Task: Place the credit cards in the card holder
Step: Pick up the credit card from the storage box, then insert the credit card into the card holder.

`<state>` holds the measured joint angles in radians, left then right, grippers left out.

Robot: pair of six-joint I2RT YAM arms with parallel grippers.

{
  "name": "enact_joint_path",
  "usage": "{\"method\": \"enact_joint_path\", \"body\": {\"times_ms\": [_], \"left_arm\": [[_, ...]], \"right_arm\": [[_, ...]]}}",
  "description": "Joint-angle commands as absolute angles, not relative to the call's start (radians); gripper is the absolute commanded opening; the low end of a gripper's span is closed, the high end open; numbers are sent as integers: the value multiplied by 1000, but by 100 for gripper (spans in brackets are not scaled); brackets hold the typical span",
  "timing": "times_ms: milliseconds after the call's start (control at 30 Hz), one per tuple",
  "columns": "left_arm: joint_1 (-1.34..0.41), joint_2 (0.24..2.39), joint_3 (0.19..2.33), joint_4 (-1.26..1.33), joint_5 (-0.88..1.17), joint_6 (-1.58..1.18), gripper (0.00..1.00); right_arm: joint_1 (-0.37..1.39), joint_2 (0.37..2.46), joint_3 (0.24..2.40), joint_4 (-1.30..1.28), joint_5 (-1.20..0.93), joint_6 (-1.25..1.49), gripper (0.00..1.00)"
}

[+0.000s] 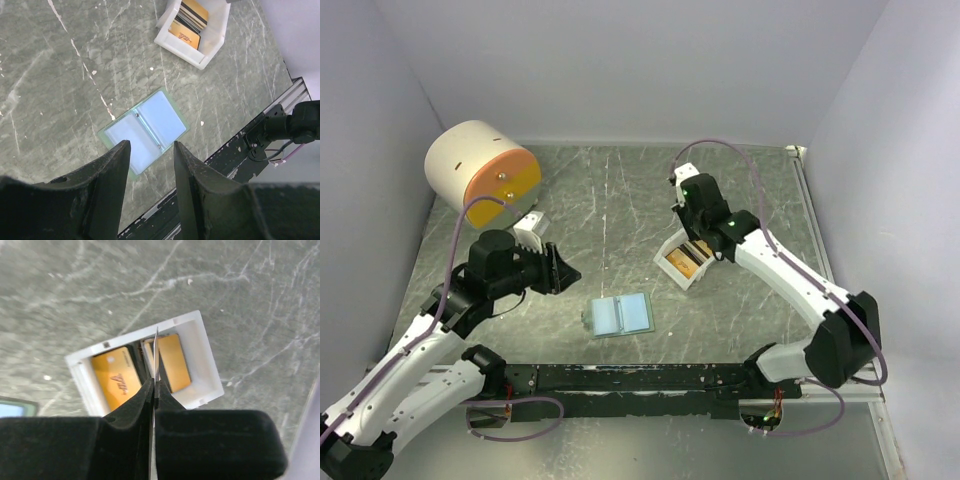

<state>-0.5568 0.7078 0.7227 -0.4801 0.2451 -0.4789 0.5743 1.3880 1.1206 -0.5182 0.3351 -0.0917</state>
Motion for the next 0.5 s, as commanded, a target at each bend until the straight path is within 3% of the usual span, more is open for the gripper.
{"method": "enact_joint_path", "body": {"times_ms": [0,233,467], "left_arm": [[-552,723,714,-483,242,-489,50],[-554,780,718,-487,297,-532,43],[-554,842,647,-394,409,-632,11]], "right_arm": [[577,1311,1168,-574,223,123,0],[592,1189,1065,-488,48,395,0],[609,1062,901,-361,-108,597,0]]}}
